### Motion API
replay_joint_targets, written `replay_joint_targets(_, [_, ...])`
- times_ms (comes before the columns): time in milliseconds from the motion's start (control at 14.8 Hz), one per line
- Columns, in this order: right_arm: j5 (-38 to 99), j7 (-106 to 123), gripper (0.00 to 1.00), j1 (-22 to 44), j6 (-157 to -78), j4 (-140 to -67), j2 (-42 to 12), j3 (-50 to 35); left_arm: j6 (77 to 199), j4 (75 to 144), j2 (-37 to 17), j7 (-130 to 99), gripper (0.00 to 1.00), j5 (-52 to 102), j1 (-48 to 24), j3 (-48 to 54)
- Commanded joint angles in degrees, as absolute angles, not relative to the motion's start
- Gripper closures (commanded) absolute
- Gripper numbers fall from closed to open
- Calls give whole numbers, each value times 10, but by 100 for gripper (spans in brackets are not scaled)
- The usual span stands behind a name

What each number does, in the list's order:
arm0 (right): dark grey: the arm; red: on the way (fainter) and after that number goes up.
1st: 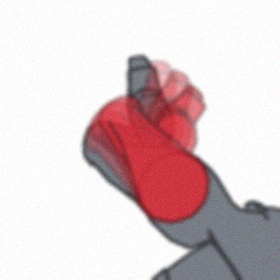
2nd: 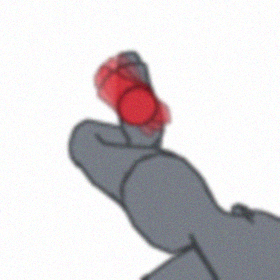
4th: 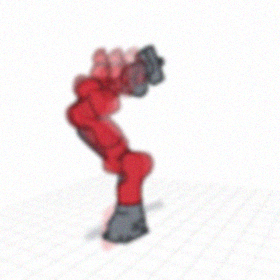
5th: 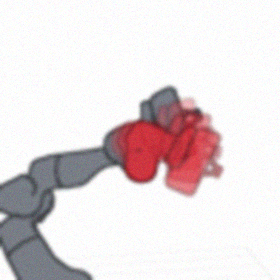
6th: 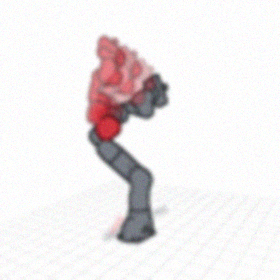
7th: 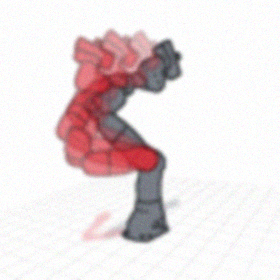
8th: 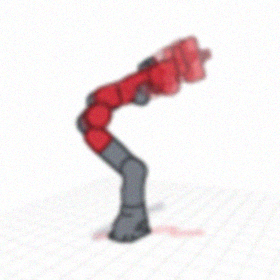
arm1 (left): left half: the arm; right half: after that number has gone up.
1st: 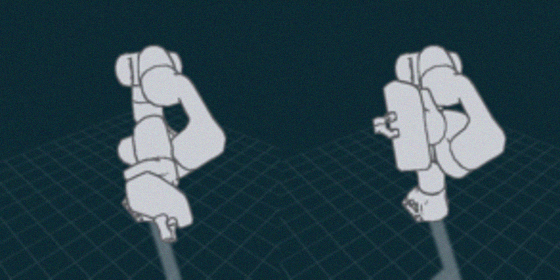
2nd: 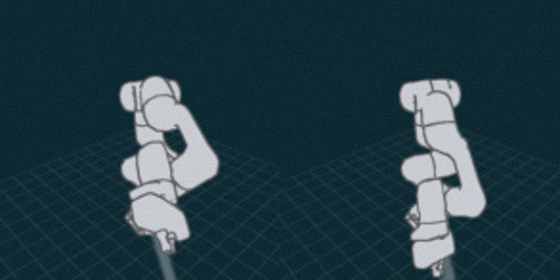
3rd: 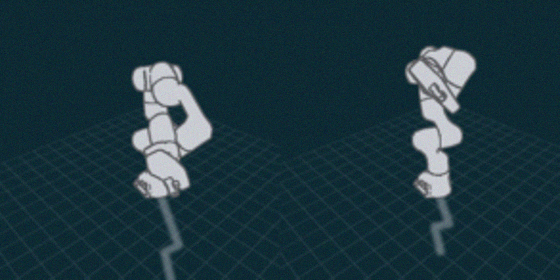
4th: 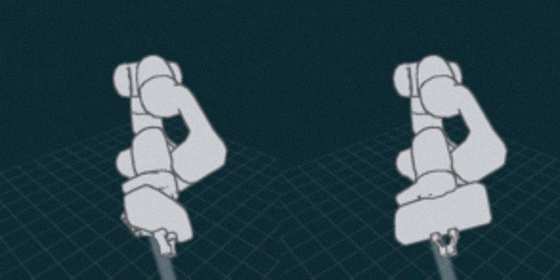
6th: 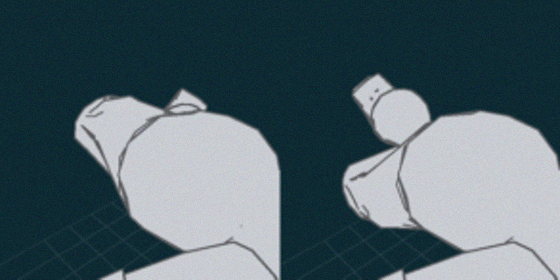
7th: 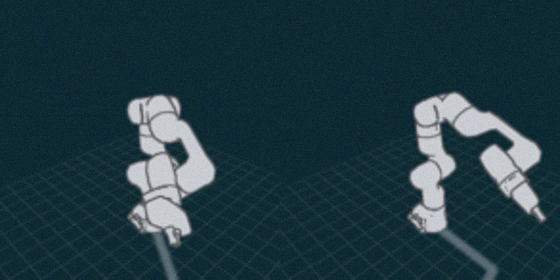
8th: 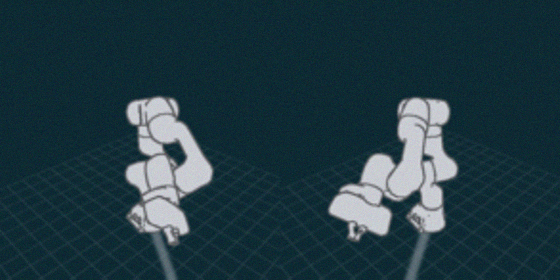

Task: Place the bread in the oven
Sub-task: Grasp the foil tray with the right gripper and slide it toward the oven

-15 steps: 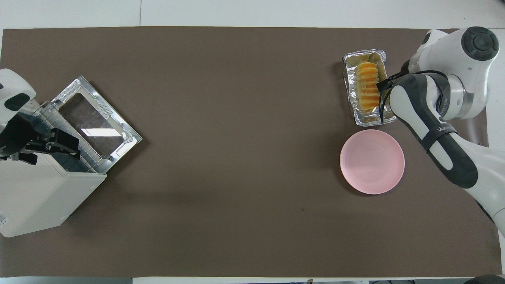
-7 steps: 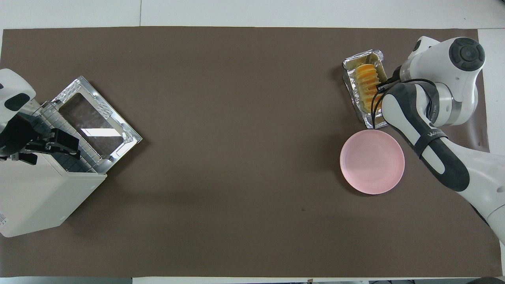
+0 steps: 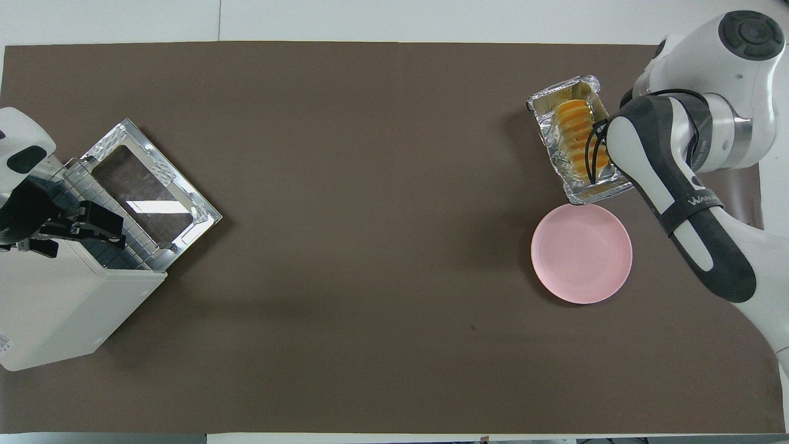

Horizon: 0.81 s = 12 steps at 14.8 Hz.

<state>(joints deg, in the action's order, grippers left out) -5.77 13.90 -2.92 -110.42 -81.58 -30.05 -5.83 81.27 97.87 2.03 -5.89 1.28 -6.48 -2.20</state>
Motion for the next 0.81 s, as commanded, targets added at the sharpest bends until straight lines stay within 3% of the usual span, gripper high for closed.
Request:
replay_joint_targets(0, [-48,23,100,40,-973,-711,-303,-60,817,983,28,-58,0,9,-61,-19])
replay_joint_targets(271, [-13,-154,100,165,-954,-665,-313,-59,818,983,28,-58,0,9,-61,-19])
replay_joint_targets(474, [20,-251,100,234,-1005,-676,-333,-57,817,983,28,-58,0,9,-61,-20])
replay_joint_targets(745, [18,-279,100,277,-1152,-806,-326,-57,817,983,28,-58,0,9,-61,-20])
